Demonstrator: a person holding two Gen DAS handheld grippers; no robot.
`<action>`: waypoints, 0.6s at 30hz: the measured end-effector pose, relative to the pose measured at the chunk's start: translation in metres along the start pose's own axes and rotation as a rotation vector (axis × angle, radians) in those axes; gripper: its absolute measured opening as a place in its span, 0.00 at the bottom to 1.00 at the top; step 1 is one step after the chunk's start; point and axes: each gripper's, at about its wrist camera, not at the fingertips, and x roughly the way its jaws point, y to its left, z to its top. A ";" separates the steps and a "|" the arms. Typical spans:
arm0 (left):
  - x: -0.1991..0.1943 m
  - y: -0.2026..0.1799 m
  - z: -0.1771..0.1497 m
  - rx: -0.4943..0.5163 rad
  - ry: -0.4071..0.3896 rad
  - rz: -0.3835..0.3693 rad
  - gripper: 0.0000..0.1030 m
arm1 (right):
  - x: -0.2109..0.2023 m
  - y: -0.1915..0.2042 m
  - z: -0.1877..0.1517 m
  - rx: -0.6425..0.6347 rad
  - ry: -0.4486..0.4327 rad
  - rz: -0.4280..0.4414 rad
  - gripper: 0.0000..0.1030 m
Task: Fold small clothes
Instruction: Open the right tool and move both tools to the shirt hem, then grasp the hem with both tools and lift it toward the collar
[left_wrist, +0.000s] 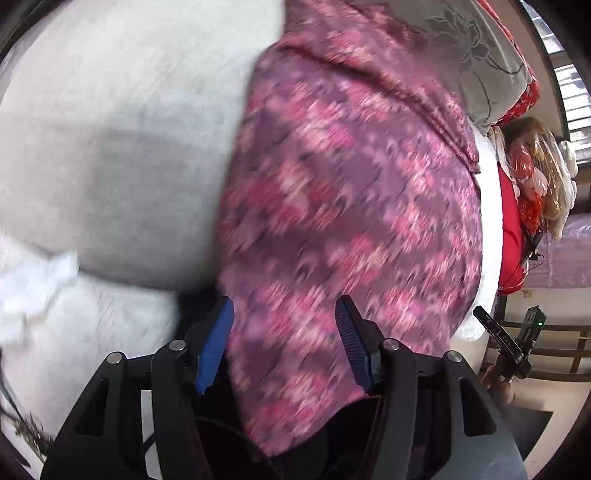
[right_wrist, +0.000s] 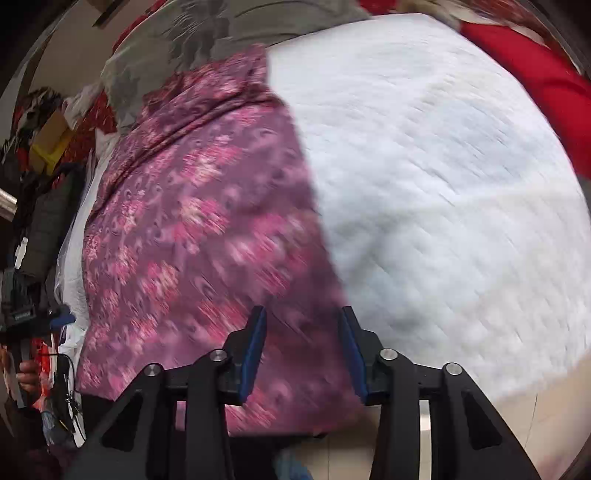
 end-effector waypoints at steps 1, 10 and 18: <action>-0.001 0.005 -0.007 -0.007 0.008 -0.003 0.54 | -0.004 -0.009 -0.008 0.009 -0.006 -0.007 0.46; 0.005 0.000 -0.055 0.013 0.082 -0.045 0.54 | 0.020 -0.042 -0.053 0.080 0.039 0.095 0.50; 0.005 -0.008 -0.071 0.016 0.064 0.012 0.42 | 0.041 -0.040 -0.062 0.134 0.006 0.310 0.60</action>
